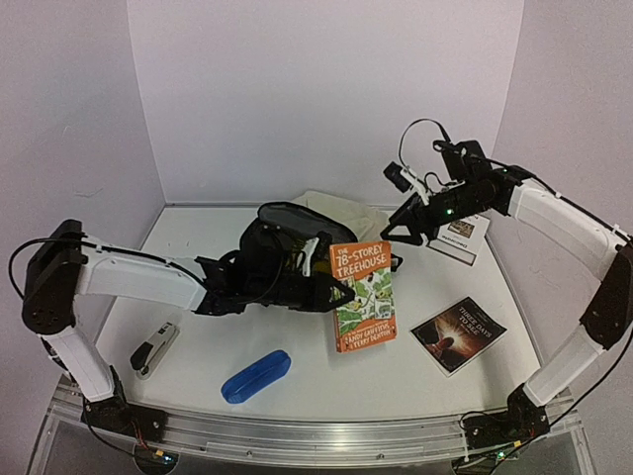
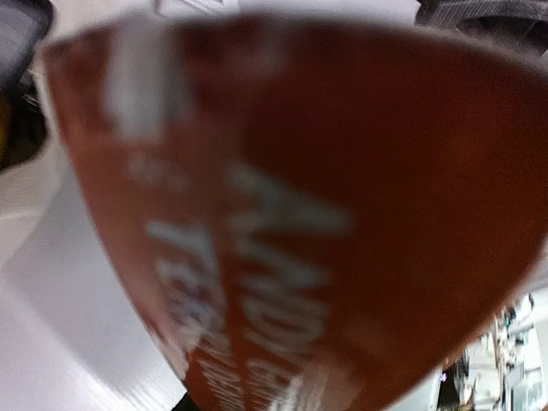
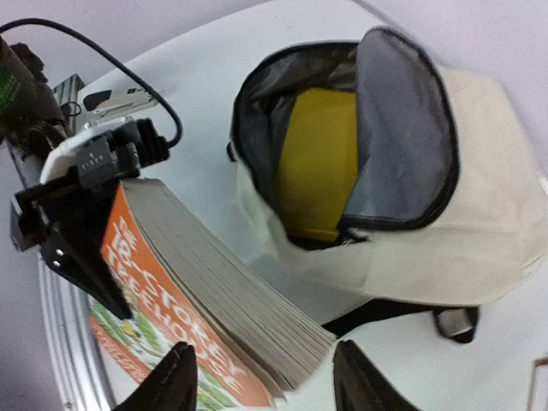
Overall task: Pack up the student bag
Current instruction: Pick up the book from the center of the board, then place the book in the student bag.
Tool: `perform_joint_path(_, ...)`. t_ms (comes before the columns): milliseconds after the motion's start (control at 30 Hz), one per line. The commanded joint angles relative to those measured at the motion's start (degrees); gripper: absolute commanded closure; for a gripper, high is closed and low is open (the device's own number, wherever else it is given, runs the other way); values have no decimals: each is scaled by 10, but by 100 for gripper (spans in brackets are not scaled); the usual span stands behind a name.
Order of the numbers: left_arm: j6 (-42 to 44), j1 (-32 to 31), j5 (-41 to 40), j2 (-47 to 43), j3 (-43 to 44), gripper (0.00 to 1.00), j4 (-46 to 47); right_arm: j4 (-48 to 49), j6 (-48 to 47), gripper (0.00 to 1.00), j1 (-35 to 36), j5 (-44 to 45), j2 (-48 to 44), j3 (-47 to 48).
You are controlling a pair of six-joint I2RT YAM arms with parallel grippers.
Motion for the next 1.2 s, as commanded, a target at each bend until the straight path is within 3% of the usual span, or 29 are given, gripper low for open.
perform_joint_path(0, -49, 5, -131, -118, 12, 100, -20, 71, 84, 31, -3, 58, 35, 72)
perform_joint_path(133, -146, 33, -251, -189, -19, 100, -61, 91, 111, 26, -3, 96, 81, 125)
perform_joint_path(267, -249, 78, -314, -233, -57, 100, -54, 109, 128, 23, -3, 106, 114, 158)
perform_joint_path(433, -365, 132, -339, -204, -58, 100, -64, 116, 140, 22, -2, 96, 143, 175)
perform_joint_path(600, -448, 144, -374, -135, -28, 100, -82, 119, 139, 22, -3, 80, 156, 173)
perform_joint_path(700, -504, 160, -342, -71, 33, 100, -176, 120, 135, 21, -3, 76, 160, 166)
perform_joint_path(967, -527, 167, -260, 22, 94, 100, -175, 121, 123, 21, -2, 67, 164, 153)
perform_joint_path(1167, -503, 189, -200, 59, 104, 100, -107, 122, 116, 21, -3, 62, 161, 143)
